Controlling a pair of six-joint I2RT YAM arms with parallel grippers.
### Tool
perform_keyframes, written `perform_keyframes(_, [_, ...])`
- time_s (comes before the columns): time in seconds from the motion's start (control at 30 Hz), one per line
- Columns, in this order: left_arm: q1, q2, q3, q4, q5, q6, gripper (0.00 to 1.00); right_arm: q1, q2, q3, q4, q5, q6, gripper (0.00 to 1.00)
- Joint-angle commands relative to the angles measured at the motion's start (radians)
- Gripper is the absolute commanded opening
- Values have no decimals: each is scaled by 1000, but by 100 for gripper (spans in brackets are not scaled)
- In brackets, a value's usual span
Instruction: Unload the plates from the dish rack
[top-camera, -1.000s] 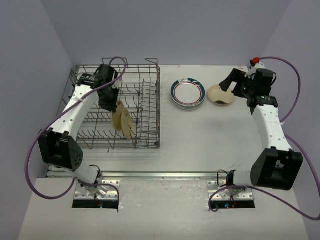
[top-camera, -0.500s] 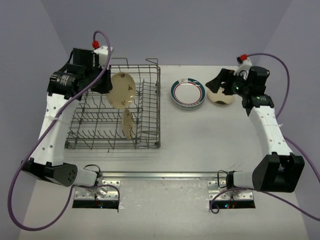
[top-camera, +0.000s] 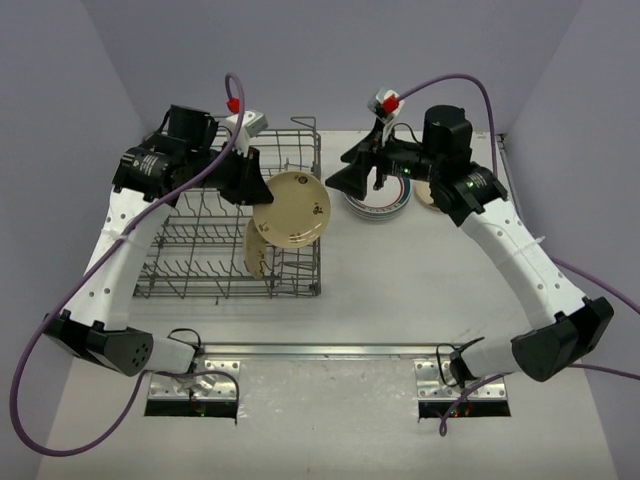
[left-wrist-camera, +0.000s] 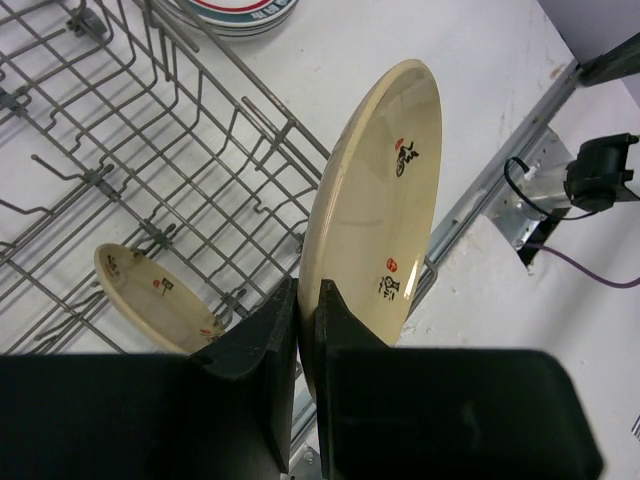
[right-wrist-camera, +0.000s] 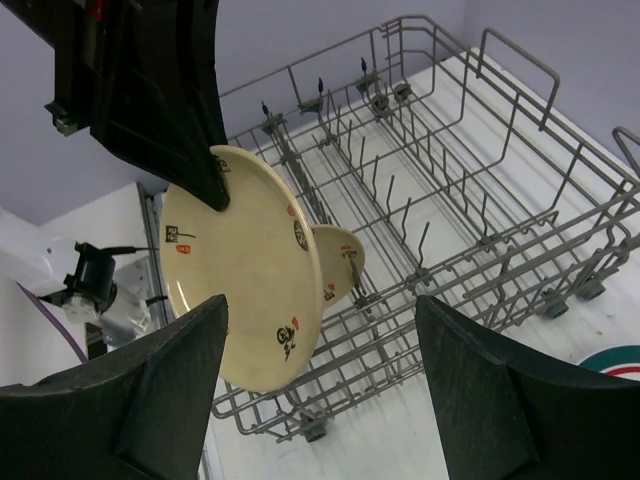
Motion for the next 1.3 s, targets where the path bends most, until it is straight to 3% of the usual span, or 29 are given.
perform_keyframes(0.0, [-26, -1, 13, 50, 71, 1, 0, 84, 57, 38, -71, 57, -133, 75])
perform_keyframes(0.2, [-60, 20, 13, 41, 92, 26, 0, 150, 96, 38, -148, 139, -235, 69])
perform_keyframes(0.23, [-67, 21, 11, 40, 90, 30, 0, 152, 94, 33, -149, 157, -240, 60])
perform_keyframes(0.33, [-78, 25, 9, 43, 76, 31, 0, 152, 72, 5, -136, 201, -247, 13])
perform_keyframes(0.4, [-80, 26, 3, 53, 49, 26, 0, 152, 57, -11, -135, 224, -241, 0])
perform_keyframes(0.43, [-80, 26, 1, 59, 33, 21, 2, 151, 48, -18, -136, 234, -241, 0])
perform_keyframes(0.47, [-80, 26, -1, 67, 8, 12, 10, 148, 43, -27, -135, 237, -237, 0])
perform_keyframes(0.53, [-80, 25, -3, 85, -66, -10, 43, 117, 15, -52, -134, 250, -214, 0])
perform_keyframes(0.63, [-79, 20, 4, 110, -184, -54, 97, -35, -2, -82, -133, 192, -117, 0])
perform_keyframes(0.77, [-78, 13, 19, 132, -286, -92, 100, -261, 12, -105, -131, 123, 15, 0])
perform_keyframes(0.83, [-77, -3, 10, 176, -415, -129, 100, -445, 44, -140, -103, 102, 129, 0])
perform_keyframes(0.97, [-77, -20, 2, 230, -580, -174, 100, -677, 132, -179, -56, 115, 278, 0])
perform_keyframes(1.1, [-77, -26, -11, 264, -676, -210, 100, -783, 288, -172, -20, 125, 415, 0])
perform_keyframes(1.27, [-77, -3, -17, 237, -717, -202, 100, -802, 434, -120, 44, 196, 493, 0])
